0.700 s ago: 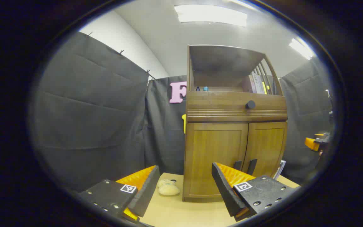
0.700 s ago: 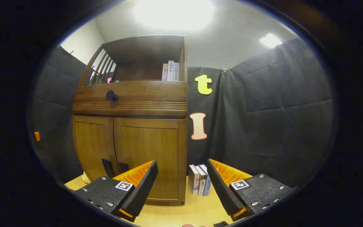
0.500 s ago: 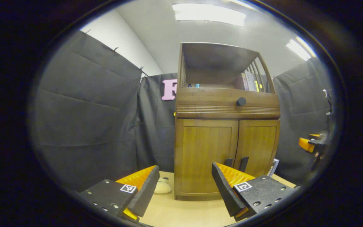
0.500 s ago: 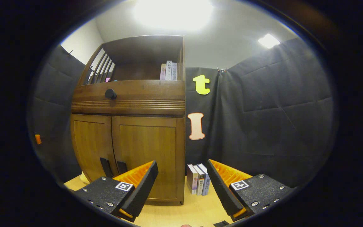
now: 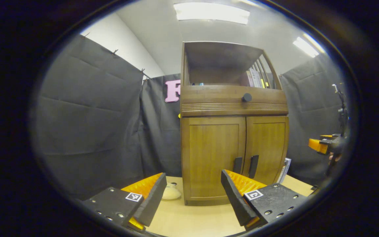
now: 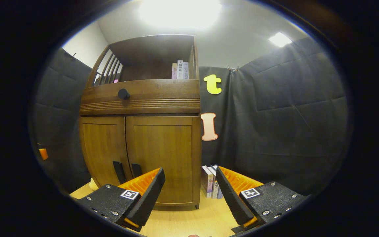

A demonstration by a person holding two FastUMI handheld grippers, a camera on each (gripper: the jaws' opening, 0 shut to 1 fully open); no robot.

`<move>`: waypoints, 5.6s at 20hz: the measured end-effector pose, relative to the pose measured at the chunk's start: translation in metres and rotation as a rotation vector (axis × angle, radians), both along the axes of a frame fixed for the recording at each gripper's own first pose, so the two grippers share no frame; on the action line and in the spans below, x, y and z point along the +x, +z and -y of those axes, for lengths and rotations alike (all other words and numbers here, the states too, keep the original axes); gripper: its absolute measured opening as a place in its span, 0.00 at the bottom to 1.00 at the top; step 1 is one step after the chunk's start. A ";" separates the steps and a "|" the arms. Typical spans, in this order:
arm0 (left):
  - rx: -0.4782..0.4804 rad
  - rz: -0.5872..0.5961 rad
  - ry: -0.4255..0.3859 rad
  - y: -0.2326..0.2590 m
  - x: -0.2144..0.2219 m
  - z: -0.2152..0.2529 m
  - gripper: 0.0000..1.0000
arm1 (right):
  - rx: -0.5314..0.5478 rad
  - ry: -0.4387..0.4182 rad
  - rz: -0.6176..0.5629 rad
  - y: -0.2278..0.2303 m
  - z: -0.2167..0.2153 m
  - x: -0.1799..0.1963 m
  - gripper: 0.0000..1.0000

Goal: Open the right door of the double-door shoe cabinet with the right hand, and open the left door with the left hand.

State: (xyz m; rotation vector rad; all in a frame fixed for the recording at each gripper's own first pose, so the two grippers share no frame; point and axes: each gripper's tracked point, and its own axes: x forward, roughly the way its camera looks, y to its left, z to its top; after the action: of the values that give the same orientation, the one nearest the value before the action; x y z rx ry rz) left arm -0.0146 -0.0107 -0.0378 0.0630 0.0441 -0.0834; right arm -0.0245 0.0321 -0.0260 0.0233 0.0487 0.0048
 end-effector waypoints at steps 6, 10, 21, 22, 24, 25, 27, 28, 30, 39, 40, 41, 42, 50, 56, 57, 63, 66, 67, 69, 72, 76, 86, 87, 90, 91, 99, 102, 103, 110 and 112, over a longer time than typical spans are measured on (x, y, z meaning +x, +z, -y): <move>-0.054 -0.045 0.025 -0.024 -0.015 -0.015 1.00 | -0.009 0.076 -0.039 -0.006 -0.035 -0.004 0.96; -0.054 -0.068 0.060 -0.040 -0.034 -0.026 1.00 | -0.009 0.148 -0.053 -0.010 -0.067 0.008 0.97; -0.090 -0.141 0.146 -0.077 -0.080 -0.052 1.00 | -0.031 0.267 -0.042 -0.017 -0.158 0.084 0.96; -0.092 -0.148 0.158 -0.078 -0.082 -0.057 1.00 | -0.045 0.265 -0.039 -0.018 -0.163 0.091 0.97; -0.098 -0.163 0.184 -0.082 -0.086 -0.064 1.00 | -0.054 0.266 -0.037 -0.024 -0.174 0.107 0.97; -0.102 -0.173 0.198 -0.085 -0.088 -0.067 1.00 | -0.051 0.272 -0.035 -0.026 -0.179 0.113 0.96; -0.110 -0.193 0.226 -0.091 -0.085 -0.071 0.96 | -0.052 0.272 -0.043 -0.036 -0.188 0.124 0.96; -0.113 -0.204 0.239 -0.094 -0.087 -0.073 1.00 | -0.051 0.270 -0.045 -0.040 -0.191 0.132 0.96; -0.118 -0.232 0.256 -0.100 -0.089 -0.073 0.96 | -0.053 0.258 -0.054 -0.050 -0.195 0.145 0.96; -0.116 -0.313 0.242 -0.129 -0.084 -0.029 0.87 | -0.021 0.234 -0.132 -0.101 -0.193 0.184 0.96; -0.127 -0.322 0.228 -0.130 -0.084 -0.016 1.00 | -0.011 0.233 -0.145 -0.105 -0.190 0.187 0.96; -0.124 -0.328 0.218 -0.133 -0.082 -0.007 1.00 | 0.003 0.236 -0.159 -0.107 -0.189 0.189 0.95; -0.110 -0.335 0.208 -0.134 -0.081 -0.001 1.00 | 0.020 0.247 -0.169 -0.107 -0.189 0.190 0.93; -0.029 -0.340 0.145 -0.131 -0.081 0.025 1.00 | 0.087 0.292 -0.224 -0.115 -0.199 0.198 0.34; -0.042 -0.313 0.127 -0.129 -0.080 0.023 1.00 | 0.055 0.344 -0.262 -0.116 -0.194 0.181 0.28; -0.042 -0.306 0.124 -0.127 -0.081 0.023 1.00 | 0.058 0.354 -0.265 -0.114 -0.193 0.172 0.28; 0.011 -0.267 0.076 -0.107 -0.085 0.027 1.00 | 0.067 0.399 -0.262 -0.114 -0.174 0.136 0.27; 0.000 -0.257 0.040 -0.109 -0.081 0.028 0.87 | 0.069 0.400 -0.257 -0.109 -0.158 0.112 0.29; 0.001 -0.249 0.032 -0.109 -0.080 0.028 1.00 | 0.069 0.402 -0.260 -0.110 -0.154 0.107 0.28; 0.003 -0.231 0.014 -0.108 -0.076 0.031 0.94 | 0.076 0.402 -0.262 -0.109 -0.145 0.099 0.28; 0.019 -0.219 -0.013 -0.113 -0.081 0.035 1.00 | 0.082 0.401 -0.255 -0.109 -0.129 0.083 0.27; 0.012 -0.226 -0.068 -0.101 -0.069 0.047 0.87 | 0.096 0.392 -0.250 -0.111 -0.104 0.063 0.28; -0.019 -0.234 -0.206 -0.100 -0.055 0.093 1.00 | 0.114 0.325 -0.323 -0.111 -0.050 0.032 0.27; -0.038 -0.237 -0.218 -0.101 -0.051 0.097 1.00 | 0.114 0.324 -0.330 -0.112 -0.046 0.030 0.27; -0.074 -0.253 -0.225 -0.107 -0.042 0.114 0.96 | 0.120 0.330 -0.359 -0.112 -0.030 0.025 0.27; -0.066 -0.263 -0.220 -0.107 -0.037 0.120 1.00 | 0.119 0.330 -0.369 -0.112 -0.023 0.023 0.25; 0.016 -0.230 -0.100 -0.079 -0.009 0.144 1.00 | 0.128 0.395 -0.386 -0.111 0.036 0.013 0.17; 0.012 -0.235 -0.082 -0.073 -0.018 0.177 1.00 | 0.149 0.408 -0.374 -0.110 0.069 0.018 0.14; 0.017 -0.236 -0.079 -0.073 -0.019 0.186 1.00 | 0.165 0.417 -0.374 -0.112 0.080 0.019 0.12; -0.124 -0.249 -0.024 -0.076 -0.036 0.260 0.96 | 0.179 0.563 -0.346 -0.114 0.132 0.039 0.06; -0.135 -0.252 0.006 -0.077 -0.041 0.265 1.00 | 0.144 0.574 -0.324 -0.113 0.135 0.041 0.05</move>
State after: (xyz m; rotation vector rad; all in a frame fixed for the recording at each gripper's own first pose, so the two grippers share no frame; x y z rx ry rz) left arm -0.0558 -0.2758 -0.1150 -0.0833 0.2902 -0.0881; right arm 0.0169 -0.1032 -0.1392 0.1535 0.3774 0.5794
